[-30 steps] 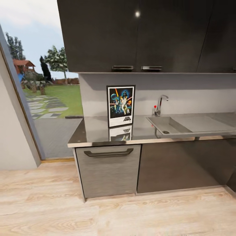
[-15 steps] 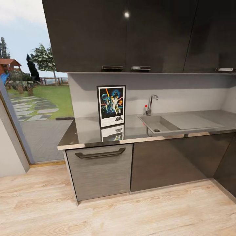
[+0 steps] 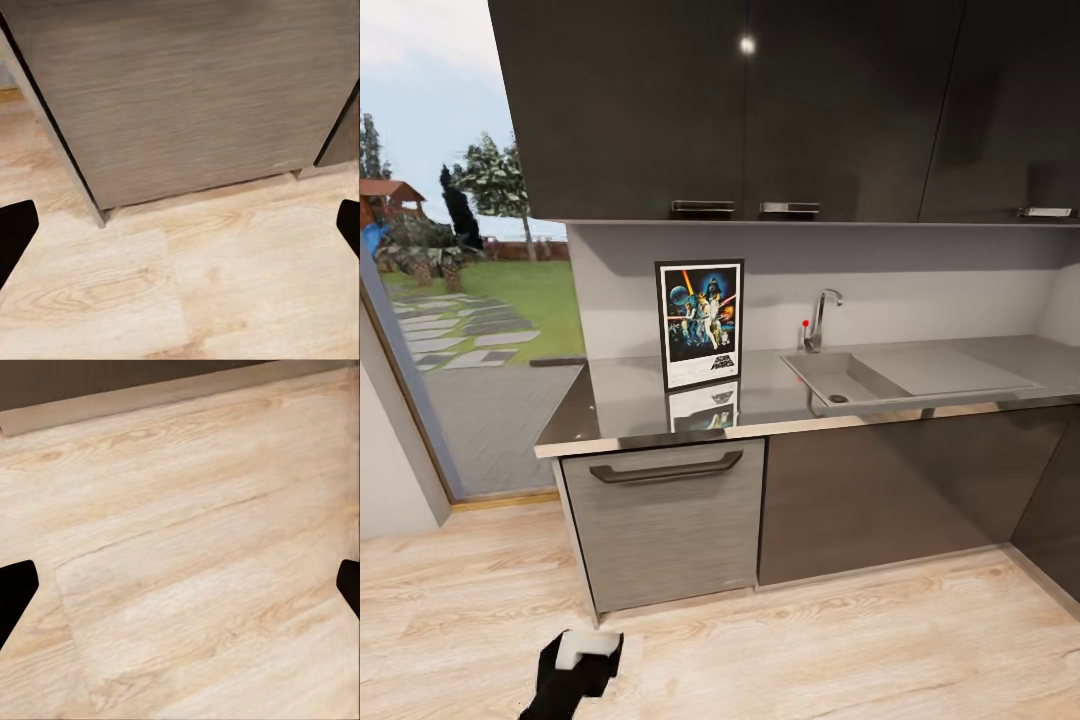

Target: Pick up the poster from the kitchen countertop and hang it on one of the wall nails in the kitchen.

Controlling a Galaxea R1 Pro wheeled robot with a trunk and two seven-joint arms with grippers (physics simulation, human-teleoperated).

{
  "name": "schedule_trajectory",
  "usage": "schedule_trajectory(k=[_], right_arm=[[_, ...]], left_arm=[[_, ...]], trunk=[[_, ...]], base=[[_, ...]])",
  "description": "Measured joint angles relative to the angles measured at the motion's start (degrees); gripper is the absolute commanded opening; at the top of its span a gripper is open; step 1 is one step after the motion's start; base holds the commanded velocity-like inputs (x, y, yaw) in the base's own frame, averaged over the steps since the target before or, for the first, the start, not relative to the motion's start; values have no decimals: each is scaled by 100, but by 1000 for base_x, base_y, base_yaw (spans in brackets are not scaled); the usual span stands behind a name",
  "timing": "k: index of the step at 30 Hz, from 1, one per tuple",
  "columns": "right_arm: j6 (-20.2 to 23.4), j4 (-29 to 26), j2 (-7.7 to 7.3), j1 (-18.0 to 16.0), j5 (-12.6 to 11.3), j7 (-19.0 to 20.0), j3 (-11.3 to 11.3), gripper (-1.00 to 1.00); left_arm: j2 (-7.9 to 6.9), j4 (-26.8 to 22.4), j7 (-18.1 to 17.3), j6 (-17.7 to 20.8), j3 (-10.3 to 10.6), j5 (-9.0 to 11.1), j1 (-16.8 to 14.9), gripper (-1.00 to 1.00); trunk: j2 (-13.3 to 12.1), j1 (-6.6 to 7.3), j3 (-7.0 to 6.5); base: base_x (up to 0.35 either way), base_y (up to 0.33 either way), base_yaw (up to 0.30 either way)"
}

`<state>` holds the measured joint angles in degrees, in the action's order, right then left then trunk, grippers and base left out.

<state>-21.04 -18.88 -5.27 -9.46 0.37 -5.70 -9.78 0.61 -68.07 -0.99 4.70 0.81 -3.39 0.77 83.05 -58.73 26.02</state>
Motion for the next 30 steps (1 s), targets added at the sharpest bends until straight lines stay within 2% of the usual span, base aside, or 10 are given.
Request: schedule_trajectory(k=[4,7,11,14,16,17,24,26,28,30], right_arm=[[-71,-5,-59,0,1,-45,4,100],[-110,-13,-89,0,2,-57,8,100],[-239,-16,-154,1,1,-53,10,100],[-374,-16,-243,1,-3,-28,13,100],[-455,-16,-284,1,-4,5,14,100],[-517,-16,-311,1,-5,50,16,100],[-767,-15,-358,7,-7,400,25,100],[-1156,-17,-398,61,-18,614,27,100],[-2021,-115,-439,205,-39,821,31,100],[-2244,-448,-442,480,-48,863,33,100]], left_arm=[[68,-953,-82,702,137,8,1,100],[236,-1598,-232,1062,195,14,0,100],[403,-1888,-360,1254,219,13,-109,100],[493,-1983,-449,1418,228,19,-394,100],[547,-2018,-560,1593,230,24,-662,100],[600,-2040,-755,1826,231,30,-934,100],[745,-2059,-1694,2728,232,28,-2094,100],[767,-2044,-1890,3020,228,31,-2550,100],[783,-1986,-2033,3549,196,225,-3402,100],[786,-1819,-2053,3830,107,300,-3838,100]], trunk=[[0,0,0],[0,0,0],[-1,0,-1],[-1,0,-1],[-1,0,-1],[-1,0,-2],[-1,0,-2],[-1,0,-1],[-1,0,-2],[-1,0,-1]], base=[[0,0,0],[0,0,0],[0,0,0],[0,0,0],[0,0,0],[0,0,0],[0,0,0],[0,0,0],[0,0,0],[0,0,0]])
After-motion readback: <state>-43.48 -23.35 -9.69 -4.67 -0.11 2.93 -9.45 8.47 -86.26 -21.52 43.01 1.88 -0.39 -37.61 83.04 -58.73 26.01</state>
